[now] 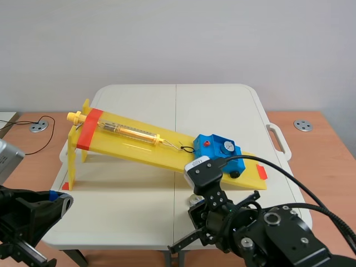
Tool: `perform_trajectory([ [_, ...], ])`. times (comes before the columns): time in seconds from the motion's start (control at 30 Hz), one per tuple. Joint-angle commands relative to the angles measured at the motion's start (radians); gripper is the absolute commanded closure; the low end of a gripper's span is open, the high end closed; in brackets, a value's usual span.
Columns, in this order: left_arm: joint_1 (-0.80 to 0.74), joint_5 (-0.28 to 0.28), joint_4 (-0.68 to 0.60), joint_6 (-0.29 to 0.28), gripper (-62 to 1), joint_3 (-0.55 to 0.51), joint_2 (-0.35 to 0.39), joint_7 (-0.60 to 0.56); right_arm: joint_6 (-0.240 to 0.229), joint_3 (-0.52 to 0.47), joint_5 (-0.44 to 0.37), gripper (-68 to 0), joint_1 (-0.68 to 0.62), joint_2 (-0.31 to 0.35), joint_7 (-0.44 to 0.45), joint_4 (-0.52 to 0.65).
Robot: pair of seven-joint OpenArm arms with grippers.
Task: Place the four metal weights on the blue cart on the ramp.
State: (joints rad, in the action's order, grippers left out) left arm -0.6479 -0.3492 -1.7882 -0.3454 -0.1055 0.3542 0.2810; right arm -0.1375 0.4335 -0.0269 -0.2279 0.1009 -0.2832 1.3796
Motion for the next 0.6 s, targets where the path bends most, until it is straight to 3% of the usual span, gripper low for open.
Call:
perform_trajectory([
  [0.0,0.019,-0.074,-0.049,-0.028,-2.9,-0.011,-0.008,-0.097,0.018,-0.01,-0.033,-0.7,-0.007,0.063,0.025,0.2],
  [0.17,0.019,-0.074,-0.049,-0.028,-2.9,-0.011,-0.008,-0.097,0.018,-0.031,-0.094,-0.7,-0.093,0.127,-0.01,0.356],
  [0.37,0.019,-0.074,-0.049,-0.028,-2.9,-0.011,-0.008,-0.097,0.009,-0.162,-0.224,-0.6,-0.191,0.143,-0.071,0.516],
  [0.57,0.019,-0.074,-0.049,-0.028,-2.9,-0.011,-0.008,-0.097,-0.061,-0.322,-0.405,-0.6,-0.22,0.143,-0.116,0.609],
])
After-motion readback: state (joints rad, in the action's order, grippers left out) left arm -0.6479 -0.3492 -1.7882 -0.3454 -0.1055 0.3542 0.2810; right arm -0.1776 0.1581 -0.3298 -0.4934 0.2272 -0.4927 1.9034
